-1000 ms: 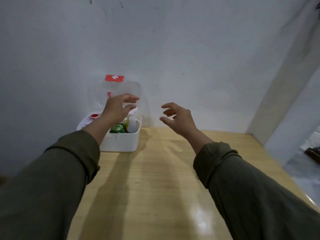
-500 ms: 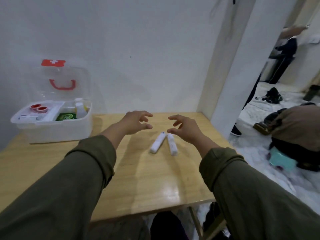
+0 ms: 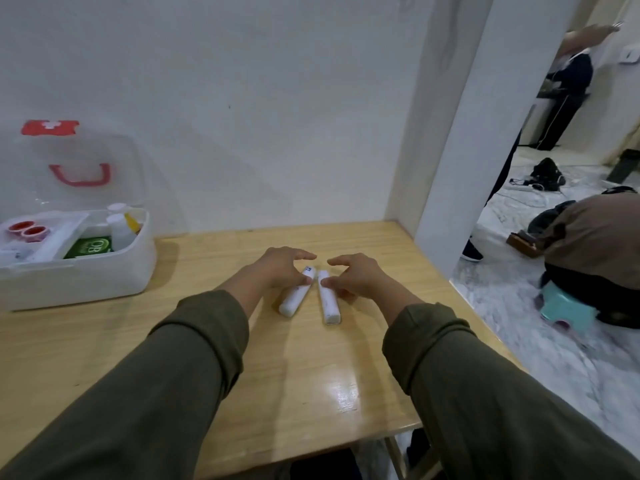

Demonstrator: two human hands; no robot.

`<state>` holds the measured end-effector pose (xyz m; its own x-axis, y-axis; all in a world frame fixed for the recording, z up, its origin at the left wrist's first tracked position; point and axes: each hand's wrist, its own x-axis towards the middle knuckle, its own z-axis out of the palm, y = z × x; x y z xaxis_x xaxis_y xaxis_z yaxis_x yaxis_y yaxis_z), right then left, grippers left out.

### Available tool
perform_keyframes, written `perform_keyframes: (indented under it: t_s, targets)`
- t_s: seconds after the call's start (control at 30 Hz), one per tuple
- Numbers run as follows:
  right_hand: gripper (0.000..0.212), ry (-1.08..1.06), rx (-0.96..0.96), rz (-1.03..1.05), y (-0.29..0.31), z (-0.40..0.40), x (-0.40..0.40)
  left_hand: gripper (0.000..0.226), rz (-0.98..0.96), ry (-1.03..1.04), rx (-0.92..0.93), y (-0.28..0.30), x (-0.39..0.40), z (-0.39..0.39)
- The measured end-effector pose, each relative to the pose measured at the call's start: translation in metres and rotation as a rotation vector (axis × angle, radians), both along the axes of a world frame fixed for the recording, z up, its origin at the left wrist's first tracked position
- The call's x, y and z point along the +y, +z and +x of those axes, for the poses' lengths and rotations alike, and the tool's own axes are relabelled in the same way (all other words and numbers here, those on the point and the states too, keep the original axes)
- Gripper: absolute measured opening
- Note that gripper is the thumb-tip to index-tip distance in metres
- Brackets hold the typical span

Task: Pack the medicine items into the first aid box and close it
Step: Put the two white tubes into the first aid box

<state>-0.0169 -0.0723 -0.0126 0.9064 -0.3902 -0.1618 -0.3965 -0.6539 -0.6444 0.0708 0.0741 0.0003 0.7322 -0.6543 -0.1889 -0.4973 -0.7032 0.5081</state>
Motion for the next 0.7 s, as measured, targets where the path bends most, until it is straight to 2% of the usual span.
perform_keyframes:
  t_s: [0.13, 0.37, 0.53, 0.7]
  targets:
    - [0.052, 0.030, 0.076, 0.095, 0.003, 0.005, 0.000, 0.043, 0.034, 0.007, 0.018, -0.003, -0.002, 0.005]
    - [0.036, 0.045, 0.116, 0.087, 0.008, 0.009, 0.001, 0.032, -0.018, 0.045, 0.038, -0.007, -0.001, 0.006]
    - [0.034, 0.029, 0.048, 0.087, 0.014, 0.010, 0.008, 0.030, -0.218, 0.111, 0.059, 0.001, 0.017, 0.003]
    - [0.033, 0.021, -0.200, 0.064, 0.036, 0.016, 0.028, 0.027, -0.508, 0.209, -0.048, 0.029, 0.057, 0.009]
